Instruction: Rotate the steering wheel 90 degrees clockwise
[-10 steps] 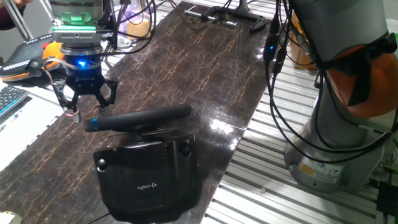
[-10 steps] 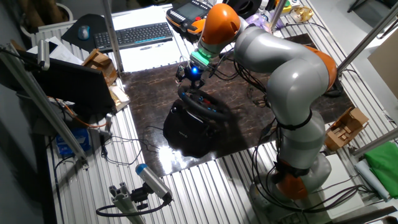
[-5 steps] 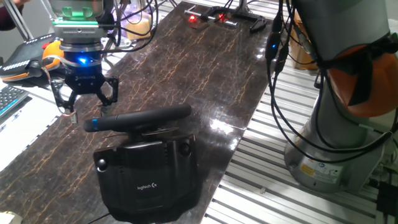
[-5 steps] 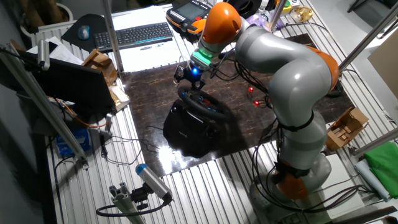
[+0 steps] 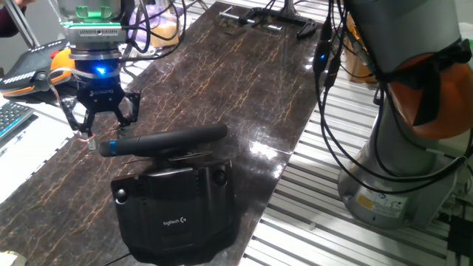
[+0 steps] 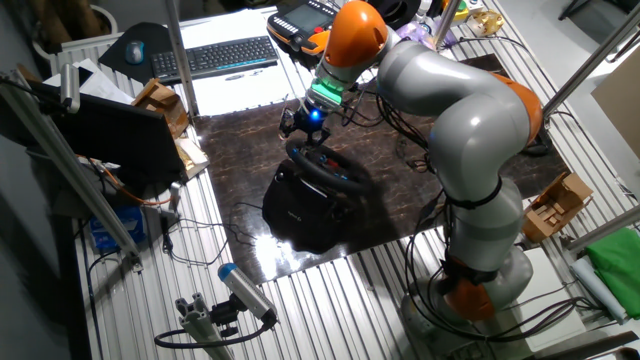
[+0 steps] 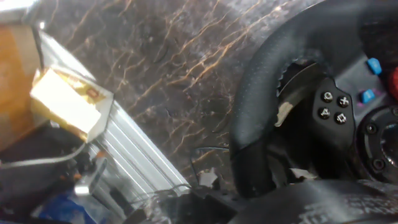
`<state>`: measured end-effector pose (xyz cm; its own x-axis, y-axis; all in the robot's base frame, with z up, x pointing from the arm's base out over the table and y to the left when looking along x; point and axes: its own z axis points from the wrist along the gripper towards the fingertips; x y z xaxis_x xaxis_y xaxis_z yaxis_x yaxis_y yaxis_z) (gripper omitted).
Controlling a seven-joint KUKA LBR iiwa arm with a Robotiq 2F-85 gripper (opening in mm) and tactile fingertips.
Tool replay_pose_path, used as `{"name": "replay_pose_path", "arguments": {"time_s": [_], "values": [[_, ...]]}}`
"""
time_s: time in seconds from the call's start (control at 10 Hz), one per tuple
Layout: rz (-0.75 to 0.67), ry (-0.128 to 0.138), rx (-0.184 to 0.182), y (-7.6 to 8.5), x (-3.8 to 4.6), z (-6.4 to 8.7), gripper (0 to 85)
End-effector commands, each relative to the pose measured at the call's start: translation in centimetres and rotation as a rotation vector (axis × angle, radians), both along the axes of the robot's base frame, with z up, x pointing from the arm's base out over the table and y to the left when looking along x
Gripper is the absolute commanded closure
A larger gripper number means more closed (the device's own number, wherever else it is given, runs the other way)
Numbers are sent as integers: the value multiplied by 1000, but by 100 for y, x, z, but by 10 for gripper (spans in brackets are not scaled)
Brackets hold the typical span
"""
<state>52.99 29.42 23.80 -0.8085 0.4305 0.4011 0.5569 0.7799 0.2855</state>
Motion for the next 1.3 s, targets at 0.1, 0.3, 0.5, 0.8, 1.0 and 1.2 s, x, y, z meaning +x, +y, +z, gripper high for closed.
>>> {"name": "replay_pose_path", "arguments": {"time_s": [0.1,0.3,0.5,0.8,1.0,1.2], "values": [[4,-2,-4,1,8,-3,543],[-40,-6,-32,-9,50,-40,550],[-78,-15,-72,-48,117,-99,470],[-94,-13,-80,-110,210,-190,537],[-113,-12,-88,-152,244,-225,517],[-138,-17,-110,-204,271,-250,513]]}}
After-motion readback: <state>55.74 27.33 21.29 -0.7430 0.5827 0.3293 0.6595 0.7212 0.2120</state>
